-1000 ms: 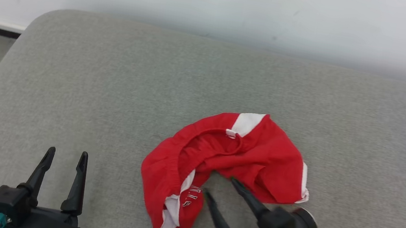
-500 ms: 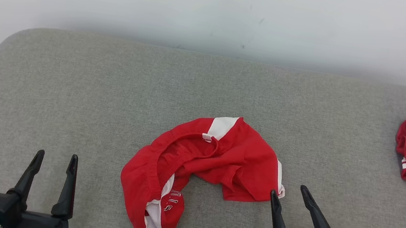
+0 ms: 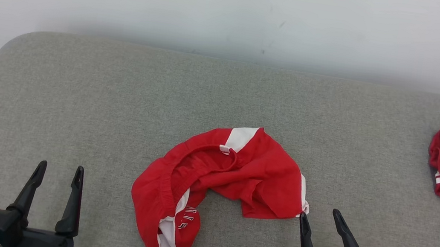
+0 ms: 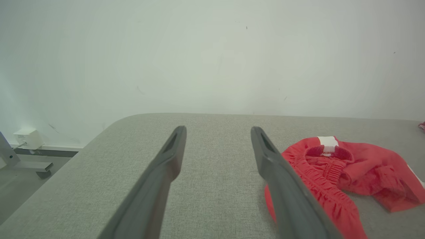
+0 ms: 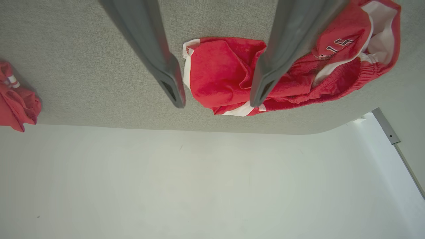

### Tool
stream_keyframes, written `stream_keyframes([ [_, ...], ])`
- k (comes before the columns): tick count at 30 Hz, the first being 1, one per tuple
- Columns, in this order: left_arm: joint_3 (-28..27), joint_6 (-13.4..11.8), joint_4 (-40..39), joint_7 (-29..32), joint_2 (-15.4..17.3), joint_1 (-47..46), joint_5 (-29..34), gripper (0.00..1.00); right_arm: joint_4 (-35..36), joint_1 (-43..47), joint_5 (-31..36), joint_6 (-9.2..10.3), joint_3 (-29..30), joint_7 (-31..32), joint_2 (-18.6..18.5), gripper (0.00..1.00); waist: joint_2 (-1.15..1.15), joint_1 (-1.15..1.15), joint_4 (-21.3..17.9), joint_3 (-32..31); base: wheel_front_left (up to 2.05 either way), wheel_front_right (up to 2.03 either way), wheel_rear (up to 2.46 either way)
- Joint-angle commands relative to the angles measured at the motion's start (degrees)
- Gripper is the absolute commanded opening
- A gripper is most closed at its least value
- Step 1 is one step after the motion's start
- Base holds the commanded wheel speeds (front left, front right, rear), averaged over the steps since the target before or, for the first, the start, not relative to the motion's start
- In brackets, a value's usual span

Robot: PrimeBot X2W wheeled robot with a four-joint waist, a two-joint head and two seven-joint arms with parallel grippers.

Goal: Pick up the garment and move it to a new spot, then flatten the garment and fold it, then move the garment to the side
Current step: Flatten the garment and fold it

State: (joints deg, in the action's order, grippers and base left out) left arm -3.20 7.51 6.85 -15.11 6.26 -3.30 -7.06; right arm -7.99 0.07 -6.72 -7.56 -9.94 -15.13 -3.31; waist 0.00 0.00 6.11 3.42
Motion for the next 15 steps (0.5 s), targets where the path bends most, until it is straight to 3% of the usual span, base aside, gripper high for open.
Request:
stream_keyframes([
  [1,-0.11,-0.09,-0.13,-0.03,0.11,0.43,0.02,1.00,-0.44,-0.43,0.40,0.17,-0.17,0.01,0.10,1.00,0.00,0.00,0.22,0.08,0.00,0.00,0.00],
  [9,1.02,-0.08,0.01,-0.03,-0.23,-0.73,-0.59,1.00,-6.94,-5.99,1.42,0.17,-1.87,0.00,-0.86,1.00,0.00,0.00,2.67,1.20,0.00,0.00,0.00],
  [15,1.78,-0.08,0.14,-0.03,-0.61,-1.26,-0.81,1.00,-16.02,-12.05,2.10,0.17,-3.79,0.02,-1.41,1.00,0.00,0.00,5.65,2.66,0.00,0.00,0.00],
])
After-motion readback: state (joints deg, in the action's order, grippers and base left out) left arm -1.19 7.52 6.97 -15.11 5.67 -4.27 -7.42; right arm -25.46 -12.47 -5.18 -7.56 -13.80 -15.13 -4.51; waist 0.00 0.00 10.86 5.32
